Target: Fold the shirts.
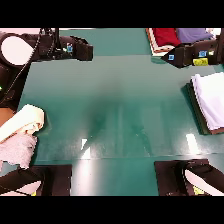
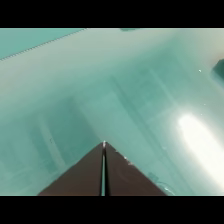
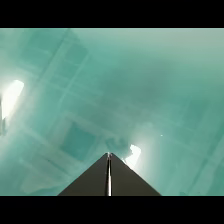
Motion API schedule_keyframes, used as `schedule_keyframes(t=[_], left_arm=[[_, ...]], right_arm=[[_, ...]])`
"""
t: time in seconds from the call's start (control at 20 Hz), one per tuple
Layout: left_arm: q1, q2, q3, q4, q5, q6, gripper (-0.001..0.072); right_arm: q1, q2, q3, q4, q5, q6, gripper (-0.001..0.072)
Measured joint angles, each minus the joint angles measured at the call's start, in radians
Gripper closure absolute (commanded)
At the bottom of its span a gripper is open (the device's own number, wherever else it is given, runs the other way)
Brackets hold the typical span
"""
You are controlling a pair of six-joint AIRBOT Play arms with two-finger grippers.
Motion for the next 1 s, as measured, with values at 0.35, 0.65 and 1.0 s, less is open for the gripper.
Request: schedule_keyframes(t=[0.35,0.65,1.0], left_arm=[[0.067,0.030,0.000,0.032,-0.047,0.005,0.0678],[0.357,0.138,-0.151,0.206,-0.342,0.010,0.0401],[0.606,0.175,-0.571,0.335,-0.396,-0.003,-0.0002]], right_arm=[[0.000,0.000,0.000,0.000,0.022,0.000,0.0694],[0.000,0.000,0.000,0.000,0.026,0.000,0.0694],[0.000,0.000,0.000,0.000,0.026,0.000,0.0694]])
